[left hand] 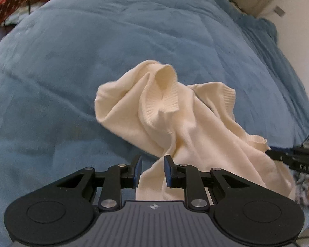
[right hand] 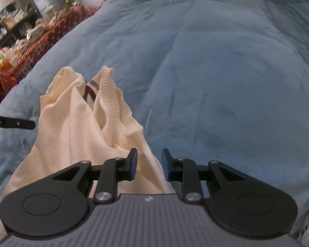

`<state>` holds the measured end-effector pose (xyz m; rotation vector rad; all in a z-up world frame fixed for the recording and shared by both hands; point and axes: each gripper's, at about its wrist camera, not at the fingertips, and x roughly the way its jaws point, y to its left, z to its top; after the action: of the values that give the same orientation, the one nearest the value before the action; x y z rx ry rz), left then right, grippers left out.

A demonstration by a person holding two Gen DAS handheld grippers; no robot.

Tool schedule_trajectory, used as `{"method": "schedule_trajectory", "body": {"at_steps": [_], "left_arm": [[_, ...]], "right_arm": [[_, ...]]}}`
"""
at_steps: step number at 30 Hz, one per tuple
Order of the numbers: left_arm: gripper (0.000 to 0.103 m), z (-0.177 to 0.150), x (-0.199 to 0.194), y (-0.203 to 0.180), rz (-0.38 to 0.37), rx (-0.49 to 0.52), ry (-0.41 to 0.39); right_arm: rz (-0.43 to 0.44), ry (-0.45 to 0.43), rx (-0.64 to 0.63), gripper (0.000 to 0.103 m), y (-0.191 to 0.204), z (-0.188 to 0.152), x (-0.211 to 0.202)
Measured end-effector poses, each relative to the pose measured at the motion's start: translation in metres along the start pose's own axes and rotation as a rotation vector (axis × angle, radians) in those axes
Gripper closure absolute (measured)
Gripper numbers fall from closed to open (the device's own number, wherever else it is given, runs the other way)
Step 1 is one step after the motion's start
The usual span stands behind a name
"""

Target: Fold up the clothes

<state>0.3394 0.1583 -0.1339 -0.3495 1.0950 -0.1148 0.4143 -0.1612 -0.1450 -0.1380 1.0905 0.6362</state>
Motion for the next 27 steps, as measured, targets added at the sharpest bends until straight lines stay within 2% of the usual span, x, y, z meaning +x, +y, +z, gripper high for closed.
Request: {"method": "schedule_trajectory", "body": {"at_steps": [4, 6, 7, 12, 15, 19, 24, 27], "left_arm": [[0.082, 0.008, 0.011, -0.002, -0.020, -0.003, 0.014], [0.082, 0.012, 0.015, 0.000, -0.045, -0.045, 0.016], [0.082, 0.013, 0.017, 0.001, -0.059, -0.065, 0.016], [0.079, 0.020, 0.017, 0.003, -0.082, -0.150, 0.018], [0.079, 0.024, 0.014, -0.001, -0.083, -0.160, 0.013], [0.073, 0.030, 0.012, -0.007, -0.070, -0.143, 0.012], [0.073, 0.036, 0.013, -0.017, -0.082, -0.111, 0.014], [0.073, 0.039, 0.009, -0.020, -0.091, -0.110, 0.001]], "right_arm": [[0.018, 0.015, -0.012, 0.076, 0.002, 0.007, 0.008], [0.033, 0.032, 0.004, 0.091, 0.002, 0.008, 0.012], [0.030, 0.038, 0.002, 0.094, 0.003, 0.009, 0.013], [-0.011, 0.003, 0.016, 0.096, 0.000, 0.007, 0.002], [-0.061, -0.029, 0.025, 0.097, -0.009, 0.011, -0.008], [-0.131, -0.093, 0.083, 0.097, -0.032, 0.021, -0.030], [-0.269, -0.219, 0.132, 0.097, -0.061, 0.029, -0.072], [-0.351, -0.252, 0.155, 0.097, -0.077, 0.027, -0.091]]}}
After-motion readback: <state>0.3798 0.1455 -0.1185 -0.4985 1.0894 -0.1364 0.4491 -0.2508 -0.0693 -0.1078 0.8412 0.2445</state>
